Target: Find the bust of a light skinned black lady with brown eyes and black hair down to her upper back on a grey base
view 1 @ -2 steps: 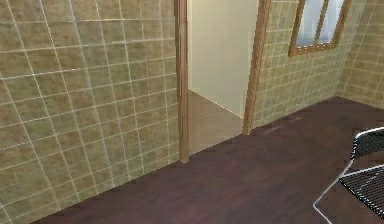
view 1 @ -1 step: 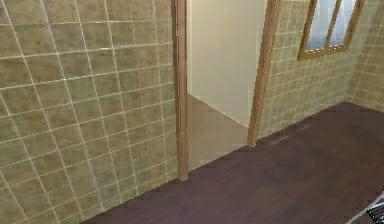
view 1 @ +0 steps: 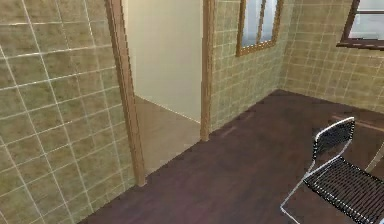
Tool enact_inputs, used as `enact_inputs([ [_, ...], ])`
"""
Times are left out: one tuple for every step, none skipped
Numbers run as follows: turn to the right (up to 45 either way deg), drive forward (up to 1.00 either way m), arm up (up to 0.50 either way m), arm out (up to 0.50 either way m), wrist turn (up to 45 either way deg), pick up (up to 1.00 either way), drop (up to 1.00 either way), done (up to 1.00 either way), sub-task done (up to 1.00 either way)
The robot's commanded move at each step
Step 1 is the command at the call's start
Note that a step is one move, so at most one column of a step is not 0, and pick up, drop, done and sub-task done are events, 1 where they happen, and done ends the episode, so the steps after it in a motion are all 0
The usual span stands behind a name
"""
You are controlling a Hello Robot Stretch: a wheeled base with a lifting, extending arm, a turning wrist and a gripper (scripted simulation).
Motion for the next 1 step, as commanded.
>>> enact_inputs([
  [0.0,1.00,0.00,0.00,0.0,0.00,0.00,0.00,0.00],
])
